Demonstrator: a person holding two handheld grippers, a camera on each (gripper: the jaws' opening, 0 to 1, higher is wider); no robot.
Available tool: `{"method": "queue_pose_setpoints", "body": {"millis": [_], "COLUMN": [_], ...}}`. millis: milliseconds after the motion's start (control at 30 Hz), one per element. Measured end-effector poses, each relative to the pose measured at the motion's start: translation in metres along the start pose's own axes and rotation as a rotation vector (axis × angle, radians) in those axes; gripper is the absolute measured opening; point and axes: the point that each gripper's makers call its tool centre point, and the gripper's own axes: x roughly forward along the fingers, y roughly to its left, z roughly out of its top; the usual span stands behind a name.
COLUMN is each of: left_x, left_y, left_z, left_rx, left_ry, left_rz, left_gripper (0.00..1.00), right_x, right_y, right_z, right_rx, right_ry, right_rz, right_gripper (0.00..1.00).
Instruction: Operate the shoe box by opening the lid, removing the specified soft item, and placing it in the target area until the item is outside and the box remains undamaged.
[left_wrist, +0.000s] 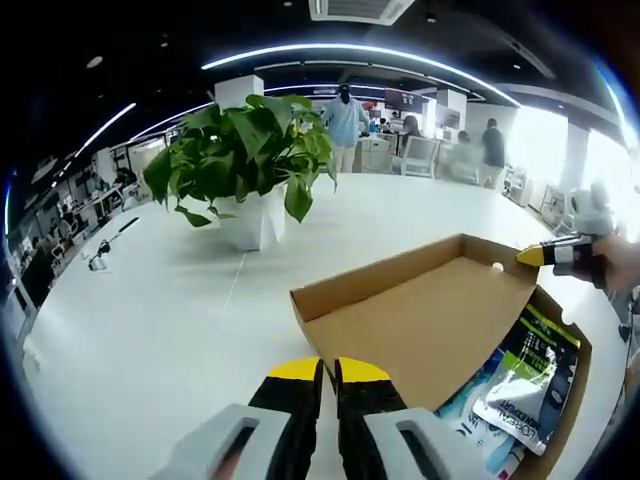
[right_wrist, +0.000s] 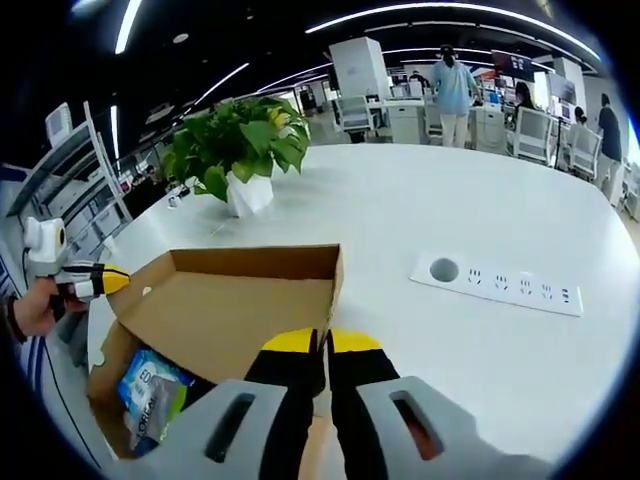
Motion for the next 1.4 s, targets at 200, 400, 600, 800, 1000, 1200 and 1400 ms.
{"method": "queue_pose_setpoints", "body": {"millis": [200, 400, 600, 800, 1000, 1200, 1400], "left_x": [0.003, 0.003, 0.003, 0.003, 0.001, -0.006, -0.019], "left_y": [-0.001, 0.0, -0.001, 0.0, -0.001, 0.0, -0.002], "left_z": [-0.002, -0.002, -0.002, -0.002, -0.001, -0.001, -0.003], "left_rx": [0.013, 0.012, 0.018, 0.018, 0.014, 0.016, 0.017], "left_ry": [0.011, 0.016, 0.021, 0.024, 0.021, 0.018, 0.01], "left_rz": [-0.003, -0.004, -0.003, -0.003, -0.007, -0.008, -0.008], "left_gripper": [0.0, 0.0, 0.0, 0.0, 0.0, 0.0, 0.0], "right_x": [0.002, 0.002, 0.001, -0.001, -0.005, -0.014, -0.024], "right_y": [0.0, 0.0, 0.001, 0.002, 0.002, 0.001, 0.004], "right_z": [-0.003, -0.004, -0.004, -0.003, -0.003, 0.001, 0.006], "right_rx": [-0.002, 0.004, 0.003, -0.001, -0.006, -0.016, -0.044], "right_ry": [0.011, 0.016, 0.016, 0.019, 0.024, 0.023, 0.013], "right_rz": [-0.003, 0.001, 0.001, 0.003, 0.001, 0.0, 0.007], "right_gripper": [0.03, 0.03, 0.03, 0.04, 0.03, 0.04, 0.07]}}
